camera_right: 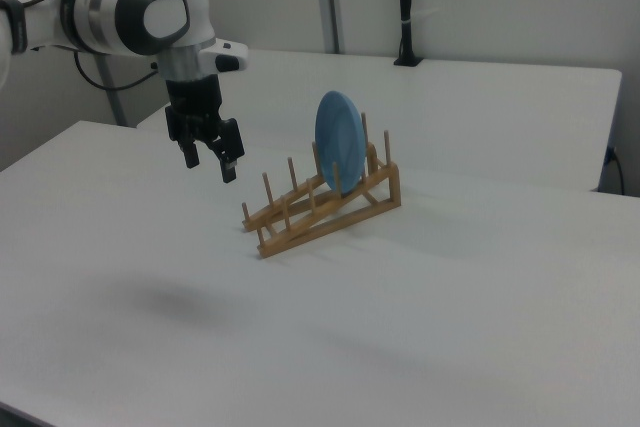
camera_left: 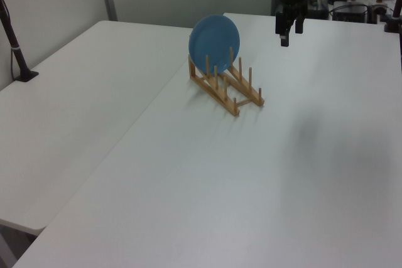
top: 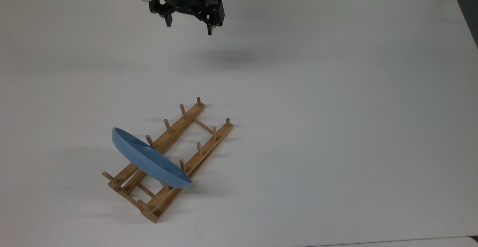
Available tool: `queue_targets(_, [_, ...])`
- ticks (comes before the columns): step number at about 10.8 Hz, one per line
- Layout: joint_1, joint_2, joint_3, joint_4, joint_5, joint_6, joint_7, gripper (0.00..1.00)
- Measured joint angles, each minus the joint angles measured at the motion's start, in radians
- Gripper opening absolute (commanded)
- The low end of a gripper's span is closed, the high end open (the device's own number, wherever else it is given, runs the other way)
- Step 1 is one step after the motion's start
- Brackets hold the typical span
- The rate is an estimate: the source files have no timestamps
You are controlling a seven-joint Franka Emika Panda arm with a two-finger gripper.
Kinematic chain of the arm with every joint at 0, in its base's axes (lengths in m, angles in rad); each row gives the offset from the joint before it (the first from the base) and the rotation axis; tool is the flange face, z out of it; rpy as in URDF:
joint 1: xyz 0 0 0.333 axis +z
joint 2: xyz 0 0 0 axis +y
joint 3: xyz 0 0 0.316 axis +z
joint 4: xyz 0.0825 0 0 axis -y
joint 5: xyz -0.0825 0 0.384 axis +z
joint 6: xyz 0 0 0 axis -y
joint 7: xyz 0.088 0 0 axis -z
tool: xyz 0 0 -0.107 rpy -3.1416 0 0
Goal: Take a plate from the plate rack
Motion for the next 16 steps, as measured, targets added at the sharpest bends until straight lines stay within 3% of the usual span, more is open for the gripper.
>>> queue_targets(9, [-0.014,0.0,0.0,0.011,-0.013,0.016,-0.036,1.0])
queue_targets(13, [-0.017,0.002,-0.009,0.01,-0.074,0.245,-0.174,0.98])
queue_targets(16, [-0.023,0.019,-0.049,0.008,-0.106,0.47,-0.326,0.92])
